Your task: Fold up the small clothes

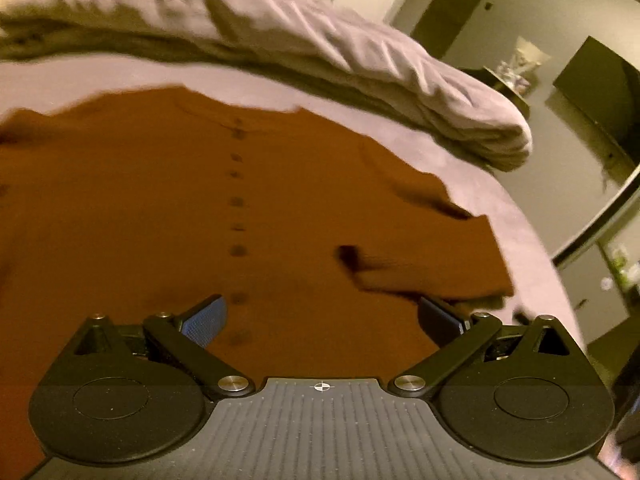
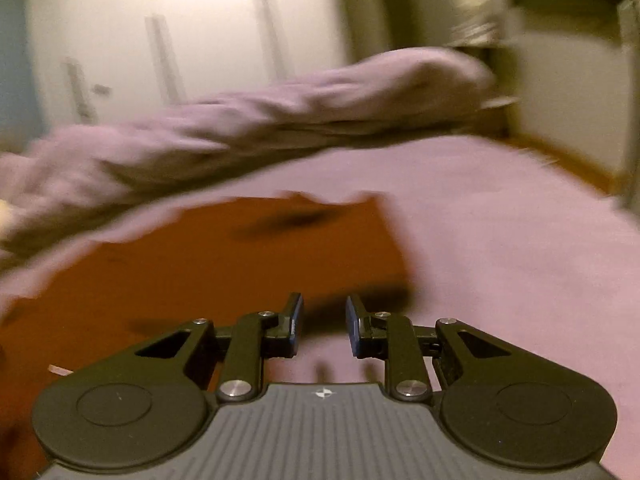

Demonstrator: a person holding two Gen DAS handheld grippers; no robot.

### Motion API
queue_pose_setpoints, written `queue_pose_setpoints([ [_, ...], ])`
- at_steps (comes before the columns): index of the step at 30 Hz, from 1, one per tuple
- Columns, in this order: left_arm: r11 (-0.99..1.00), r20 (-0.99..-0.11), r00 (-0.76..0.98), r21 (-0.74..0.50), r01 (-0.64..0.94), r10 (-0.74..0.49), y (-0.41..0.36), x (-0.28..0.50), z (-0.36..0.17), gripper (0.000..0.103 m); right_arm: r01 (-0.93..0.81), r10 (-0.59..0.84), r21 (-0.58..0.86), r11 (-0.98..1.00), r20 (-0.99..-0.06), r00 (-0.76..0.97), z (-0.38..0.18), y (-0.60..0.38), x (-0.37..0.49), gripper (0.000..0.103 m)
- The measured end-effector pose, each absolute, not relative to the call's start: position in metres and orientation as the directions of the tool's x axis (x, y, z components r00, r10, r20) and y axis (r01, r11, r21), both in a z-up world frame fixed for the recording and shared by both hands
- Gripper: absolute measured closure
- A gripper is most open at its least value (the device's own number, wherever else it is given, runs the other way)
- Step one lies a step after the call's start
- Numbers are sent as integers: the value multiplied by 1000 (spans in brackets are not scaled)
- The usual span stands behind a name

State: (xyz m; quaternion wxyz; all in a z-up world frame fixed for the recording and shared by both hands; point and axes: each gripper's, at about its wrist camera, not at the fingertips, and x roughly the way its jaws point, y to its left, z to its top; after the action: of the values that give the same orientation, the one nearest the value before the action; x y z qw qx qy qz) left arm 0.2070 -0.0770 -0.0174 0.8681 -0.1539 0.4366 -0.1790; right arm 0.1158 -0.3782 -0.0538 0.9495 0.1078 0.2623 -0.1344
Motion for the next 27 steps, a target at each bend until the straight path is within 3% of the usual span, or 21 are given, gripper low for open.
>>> queue_pose_setpoints([
  [3,860,-698,516,-475,185,-497,-105,236,-33,0,435,-352,24,900,-550,758,-82,-397,100,81],
  [7,827,-700,458,-536,171,-548,-135,262,-53,0,446,-352,54,893,-533,769,-99,-418,76,81],
  [10,813,-714,412,-567,135,-567,-148,275,-68,17,430,-380,-22,902,-510,771,-104,-408,73,80],
  [13,820,-718,416,-554,144,-559,-158,278,-72,23,430,-425,-110,896,-491,760,-110,-391,85,78],
  [15,837,-731,420,-521,166,-538,-164,280,-70,51,425,-445,-158,891,-484,753,-110,-386,87,77],
  [16,843,-736,419,-510,172,-531,-165,281,-69,59,423,-452,-175,889,-482,751,-111,-384,87,77],
  [17,842,-738,415,-512,171,-532,-163,282,-69,83,421,-456,-186,888,-480,750,-108,-385,84,77],
  [18,833,-734,404,-529,161,-545,-161,284,-69,91,418,-456,-190,888,-479,750,-106,-385,83,77],
  [21,802,-687,437,-574,164,-581,-149,284,-56,91,413,-446,-179,893,-482,754,-99,-387,82,75],
  [27,793,-596,562,-575,199,-574,-109,288,-10,92,337,-356,-126,933,-453,817,-75,-369,87,56],
])
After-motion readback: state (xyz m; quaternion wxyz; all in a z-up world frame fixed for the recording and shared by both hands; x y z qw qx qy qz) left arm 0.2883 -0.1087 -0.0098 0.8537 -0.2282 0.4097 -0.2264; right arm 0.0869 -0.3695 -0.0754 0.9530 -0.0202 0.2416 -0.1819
